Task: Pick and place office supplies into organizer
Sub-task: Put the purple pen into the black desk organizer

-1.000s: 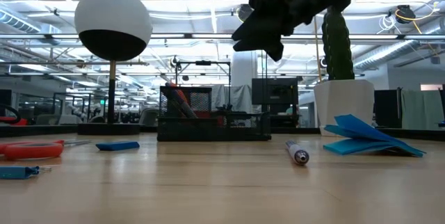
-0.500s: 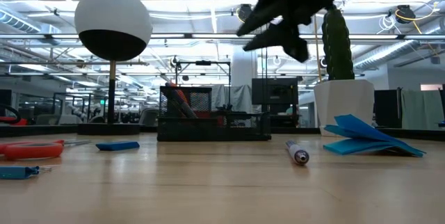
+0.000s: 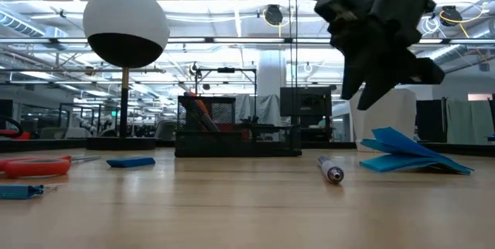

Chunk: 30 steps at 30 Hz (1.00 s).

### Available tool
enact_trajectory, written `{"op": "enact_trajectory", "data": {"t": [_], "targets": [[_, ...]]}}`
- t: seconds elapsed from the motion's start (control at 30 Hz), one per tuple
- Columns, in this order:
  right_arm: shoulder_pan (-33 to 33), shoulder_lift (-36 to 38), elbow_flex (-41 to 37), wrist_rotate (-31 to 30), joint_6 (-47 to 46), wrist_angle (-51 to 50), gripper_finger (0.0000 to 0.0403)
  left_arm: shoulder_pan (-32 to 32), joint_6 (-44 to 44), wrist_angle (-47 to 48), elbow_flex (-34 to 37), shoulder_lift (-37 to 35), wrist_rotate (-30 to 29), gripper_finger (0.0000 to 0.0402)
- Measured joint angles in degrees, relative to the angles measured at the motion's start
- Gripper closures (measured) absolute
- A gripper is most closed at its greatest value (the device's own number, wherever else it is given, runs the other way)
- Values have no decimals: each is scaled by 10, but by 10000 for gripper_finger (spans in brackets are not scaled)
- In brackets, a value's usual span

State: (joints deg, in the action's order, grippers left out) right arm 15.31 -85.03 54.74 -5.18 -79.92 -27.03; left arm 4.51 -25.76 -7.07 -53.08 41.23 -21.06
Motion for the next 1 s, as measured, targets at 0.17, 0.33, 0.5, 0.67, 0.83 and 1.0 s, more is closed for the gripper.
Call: {"op": "enact_trajectory", "data": {"t": [0.17, 0.33, 0.5, 0.67, 0.83, 1.0], "targets": [[26, -7, 31, -60, 11, -6, 287, 0, 0, 0, 0, 0, 0, 231], [43, -34, 111, -157, 12, -25, 287, 0, 0, 0, 0, 0, 0, 231], [36, -94, 205, -133, 0, -57, 287, 0, 0, 0, 0, 0, 0, 231], [14, -171, 294, -78, -98, -100, 287, 0, 0, 0, 0, 0, 0, 231], [8, -219, 328, -37, -254, -138, 305, 0, 0, 0, 0, 0, 0, 231], [12, -244, 362, -36, -323, -213, 330, 0, 0, 0, 0, 0, 0, 231]]}}
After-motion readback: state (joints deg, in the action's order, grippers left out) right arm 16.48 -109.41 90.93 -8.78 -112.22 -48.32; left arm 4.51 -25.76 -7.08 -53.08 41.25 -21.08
